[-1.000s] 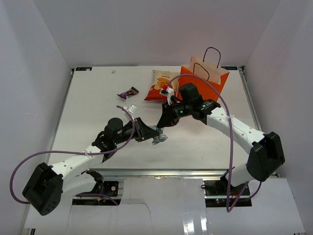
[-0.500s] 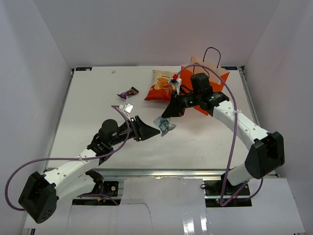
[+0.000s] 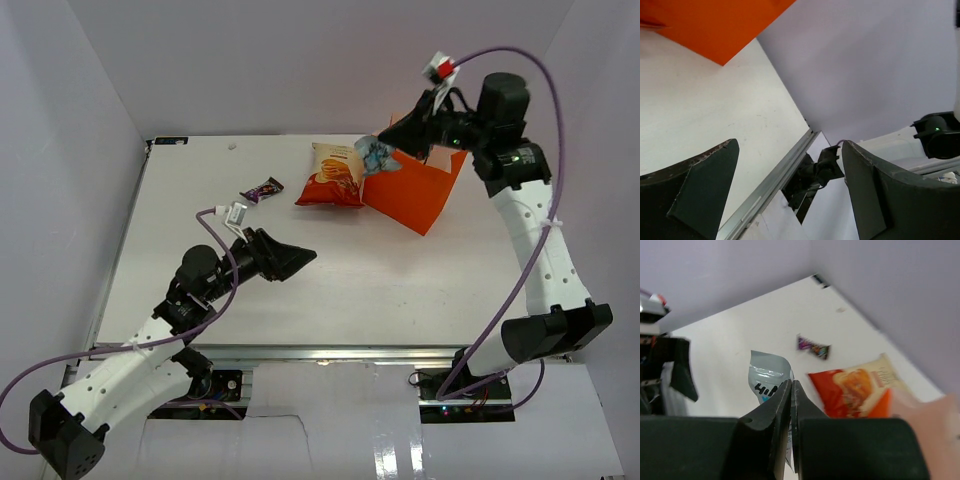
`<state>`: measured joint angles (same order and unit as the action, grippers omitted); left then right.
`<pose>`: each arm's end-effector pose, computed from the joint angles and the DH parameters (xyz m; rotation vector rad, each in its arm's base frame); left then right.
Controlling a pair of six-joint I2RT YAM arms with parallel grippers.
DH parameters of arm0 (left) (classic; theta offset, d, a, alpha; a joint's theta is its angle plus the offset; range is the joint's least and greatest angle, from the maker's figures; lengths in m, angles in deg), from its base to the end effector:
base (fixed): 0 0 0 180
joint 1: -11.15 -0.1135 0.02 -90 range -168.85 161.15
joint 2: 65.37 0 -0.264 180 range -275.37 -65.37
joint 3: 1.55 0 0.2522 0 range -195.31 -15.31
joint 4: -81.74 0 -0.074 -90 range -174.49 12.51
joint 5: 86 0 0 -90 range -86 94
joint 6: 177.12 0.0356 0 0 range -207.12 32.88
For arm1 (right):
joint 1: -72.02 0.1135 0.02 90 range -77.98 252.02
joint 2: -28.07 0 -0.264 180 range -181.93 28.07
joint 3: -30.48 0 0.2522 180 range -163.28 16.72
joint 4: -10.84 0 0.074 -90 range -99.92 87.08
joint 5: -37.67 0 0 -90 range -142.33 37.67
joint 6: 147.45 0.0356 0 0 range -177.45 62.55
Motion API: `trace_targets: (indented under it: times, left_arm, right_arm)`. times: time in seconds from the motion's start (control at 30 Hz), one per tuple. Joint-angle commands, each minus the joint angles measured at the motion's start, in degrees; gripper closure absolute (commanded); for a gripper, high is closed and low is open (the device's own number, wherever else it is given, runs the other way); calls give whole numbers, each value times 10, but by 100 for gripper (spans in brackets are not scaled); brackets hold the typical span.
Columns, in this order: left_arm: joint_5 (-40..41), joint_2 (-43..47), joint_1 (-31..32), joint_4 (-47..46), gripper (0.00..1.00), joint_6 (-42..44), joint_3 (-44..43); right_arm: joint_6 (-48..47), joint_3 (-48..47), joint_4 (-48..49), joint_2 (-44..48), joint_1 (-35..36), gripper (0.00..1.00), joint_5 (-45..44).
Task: Place the snacks into the paper bag
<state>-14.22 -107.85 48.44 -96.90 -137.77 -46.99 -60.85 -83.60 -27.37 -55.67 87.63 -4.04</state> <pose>0.1404 -0.1209 0.3078 0.0814 1.7366 -1.4226 0.2872 0.1078 0.4899 -0.8913 1.4928 0.8719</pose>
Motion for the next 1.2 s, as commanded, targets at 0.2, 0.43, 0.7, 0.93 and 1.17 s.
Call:
trace_targets:
  times: [0.2,0.43,0.7,0.93,1.17]
  left_arm:
    - [53,-7,1,58,6,-8,28]
    - [172,-7,1,147,2,-16,13]
    - [226,-83,-97,221,2,-55,-46]
    - [122,-243,-235,183,2,-103,-99]
    - [143,-503,-300,252,2,-90,-311]
  right_arm:
    - [48,-156,41,-64,-162,92,-35]
    - [8,-124,66,-102,-179,92,-122]
    - [-47,-21,99,-106,-180,71,-168]
    - [-41,14,103,-58,-201,27,-126]
    - [-45,125,92,37,-296,24,153]
